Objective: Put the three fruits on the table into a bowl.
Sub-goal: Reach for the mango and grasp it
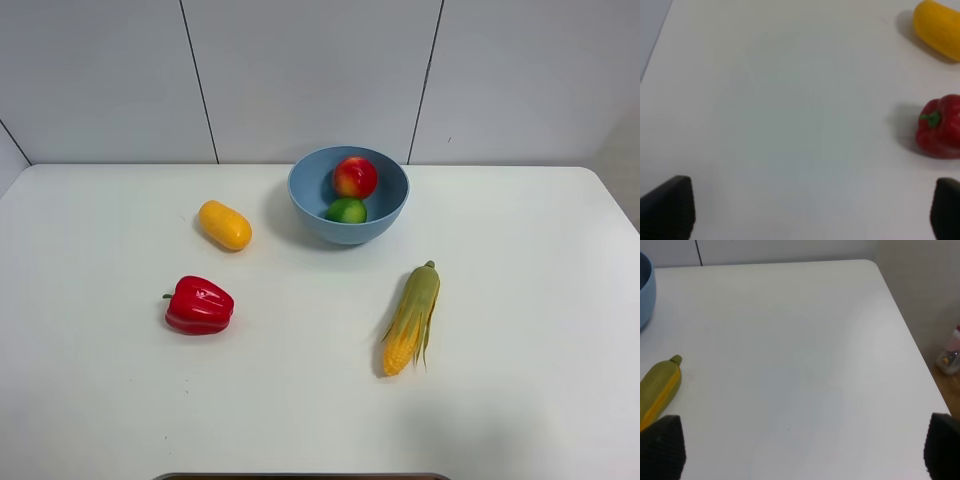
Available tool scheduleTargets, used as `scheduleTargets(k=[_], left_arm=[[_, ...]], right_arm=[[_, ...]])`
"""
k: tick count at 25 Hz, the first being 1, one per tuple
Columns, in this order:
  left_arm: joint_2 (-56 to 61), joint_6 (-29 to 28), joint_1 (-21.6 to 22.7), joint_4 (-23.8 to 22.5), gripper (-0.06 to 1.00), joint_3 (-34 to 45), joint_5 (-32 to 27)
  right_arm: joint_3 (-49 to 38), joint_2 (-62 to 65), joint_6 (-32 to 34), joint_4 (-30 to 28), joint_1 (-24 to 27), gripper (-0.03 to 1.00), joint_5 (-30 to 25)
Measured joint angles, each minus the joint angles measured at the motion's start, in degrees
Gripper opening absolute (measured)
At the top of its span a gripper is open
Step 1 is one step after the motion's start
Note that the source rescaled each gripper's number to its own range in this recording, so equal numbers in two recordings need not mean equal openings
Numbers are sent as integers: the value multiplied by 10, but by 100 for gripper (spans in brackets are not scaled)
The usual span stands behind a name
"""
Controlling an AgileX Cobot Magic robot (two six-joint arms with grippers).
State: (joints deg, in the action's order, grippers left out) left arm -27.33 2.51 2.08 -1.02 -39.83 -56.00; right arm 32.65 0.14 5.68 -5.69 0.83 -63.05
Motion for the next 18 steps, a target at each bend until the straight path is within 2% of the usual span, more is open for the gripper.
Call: scheduleTargets(k=[3,14,18], left_arm=[[-95,12,-6,10,82,-54,9],[-428,16,-70,28,82,-247,18],[-525,16,-91,35,74,-314,19]], right_arm=[[0,0,0,0,0,87,0],[0,0,0,0,0,87,0],[0,0,0,0,0,87,0]])
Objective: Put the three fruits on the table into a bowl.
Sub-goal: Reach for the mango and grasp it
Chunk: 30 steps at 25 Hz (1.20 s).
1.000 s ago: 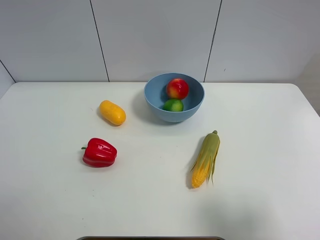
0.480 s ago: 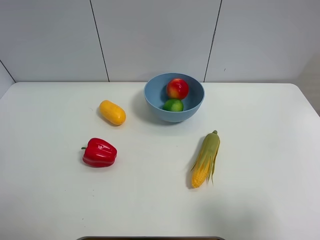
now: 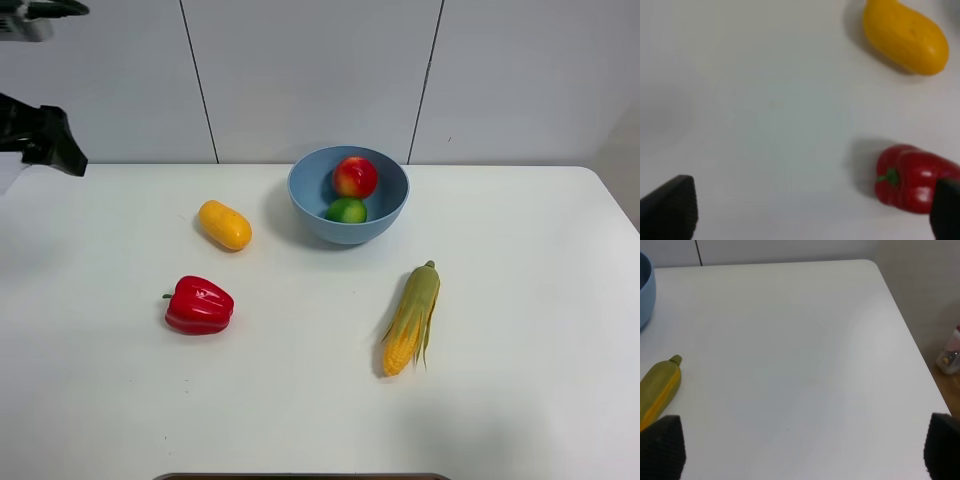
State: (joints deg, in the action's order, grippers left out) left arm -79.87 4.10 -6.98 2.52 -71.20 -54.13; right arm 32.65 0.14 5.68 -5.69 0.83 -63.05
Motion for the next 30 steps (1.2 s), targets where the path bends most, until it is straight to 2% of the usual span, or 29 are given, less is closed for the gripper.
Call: scheduleTargets(k=[7,14,22,30], left_arm=[[-131,-1,-15,55,72,-82,26],[-223,-2,-18,119,71,-122,52],[-289,-41,-57,124,72,-130,113],[-336,-136,-93,94,72,-131,152]], right_arm=[[0,0,0,0,0,87,0],[0,0,0,0,0,87,0],[0,0,0,0,0,87,0],[0,0,0,0,0,87,0]])
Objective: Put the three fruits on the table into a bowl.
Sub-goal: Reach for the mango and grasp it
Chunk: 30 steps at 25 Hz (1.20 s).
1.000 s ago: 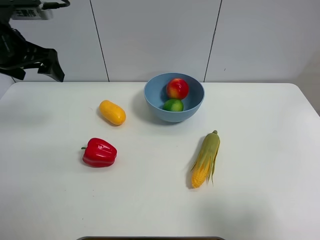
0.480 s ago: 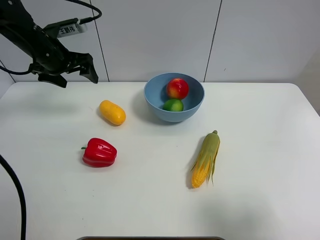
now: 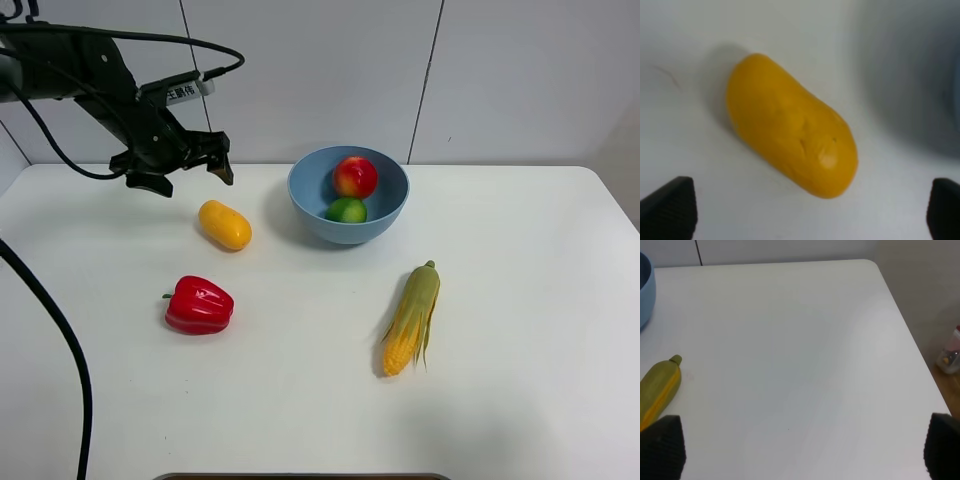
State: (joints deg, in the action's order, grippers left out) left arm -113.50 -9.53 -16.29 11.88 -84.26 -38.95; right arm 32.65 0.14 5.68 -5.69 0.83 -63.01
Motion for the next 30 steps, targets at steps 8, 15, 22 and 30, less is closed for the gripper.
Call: scheduleTargets(k=[8,15,22,30], left_arm=[[-37,-70,-13,-21,72,0,25],[-60,-91,-13,-24,72,0,39],[-82,-106,-16,-25,72,0,61],[-109,-124,-25,-27,72,0,98]], right_arm=[[0,0,0,0,0,87,0],[0,0,0,0,0,87,0],[0,0,0,0,0,87,0],[0,0,0,0,0,87,0]])
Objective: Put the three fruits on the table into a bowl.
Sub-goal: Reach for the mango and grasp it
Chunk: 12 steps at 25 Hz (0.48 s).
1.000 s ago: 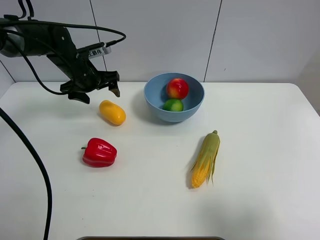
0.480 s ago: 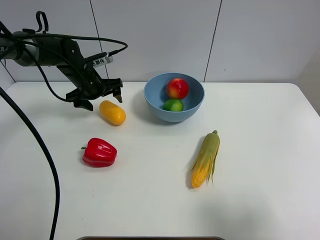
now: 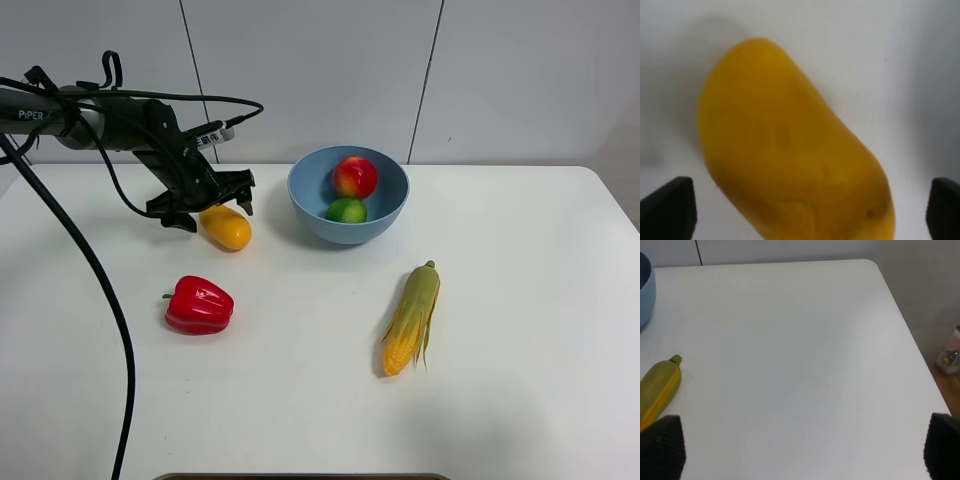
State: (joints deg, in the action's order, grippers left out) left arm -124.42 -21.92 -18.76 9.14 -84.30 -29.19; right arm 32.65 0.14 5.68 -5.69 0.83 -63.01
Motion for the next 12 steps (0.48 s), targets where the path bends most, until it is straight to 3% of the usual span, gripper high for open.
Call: scheduleTargets(k=[12], left_arm=[[-38,-18,-3,-7,71,-2,32]], right_arm=[[0,0,0,0,0,87,0]])
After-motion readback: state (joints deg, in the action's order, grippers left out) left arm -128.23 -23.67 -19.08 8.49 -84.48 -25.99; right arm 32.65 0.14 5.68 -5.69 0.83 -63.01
